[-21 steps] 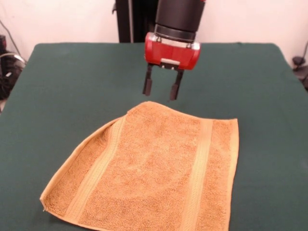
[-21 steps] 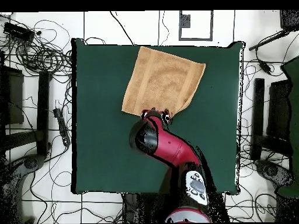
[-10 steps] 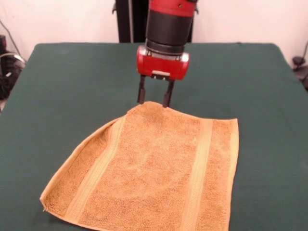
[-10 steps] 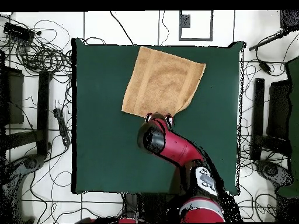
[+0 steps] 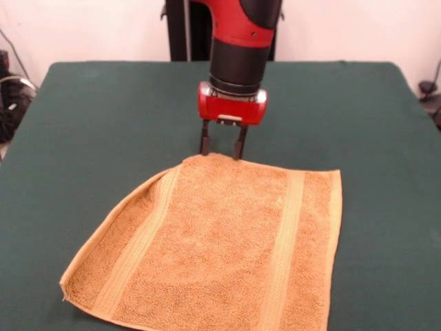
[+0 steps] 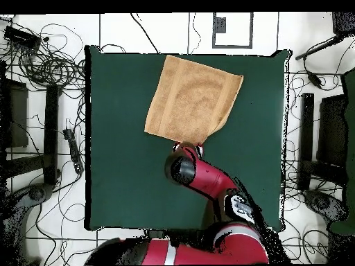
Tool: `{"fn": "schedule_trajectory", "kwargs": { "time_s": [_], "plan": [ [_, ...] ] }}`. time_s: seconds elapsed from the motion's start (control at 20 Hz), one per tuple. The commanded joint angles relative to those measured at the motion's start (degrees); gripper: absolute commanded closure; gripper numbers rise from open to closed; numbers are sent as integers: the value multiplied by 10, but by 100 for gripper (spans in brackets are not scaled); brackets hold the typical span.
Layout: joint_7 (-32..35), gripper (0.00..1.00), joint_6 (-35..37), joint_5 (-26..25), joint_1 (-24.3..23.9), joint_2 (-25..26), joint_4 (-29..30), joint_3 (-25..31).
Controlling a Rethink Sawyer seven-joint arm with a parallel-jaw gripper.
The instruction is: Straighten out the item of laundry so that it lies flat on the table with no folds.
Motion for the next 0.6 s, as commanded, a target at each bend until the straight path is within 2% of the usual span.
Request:
{"fn": "schedule_trajectory", "kwargs": {
  "time_s": [0.05, 0.6],
  "plan": [
    [123, 0, -4, -14, 2, 35, 10, 76],
    [119, 0, 9, -26, 5, 15, 25, 75]
  ]
}}
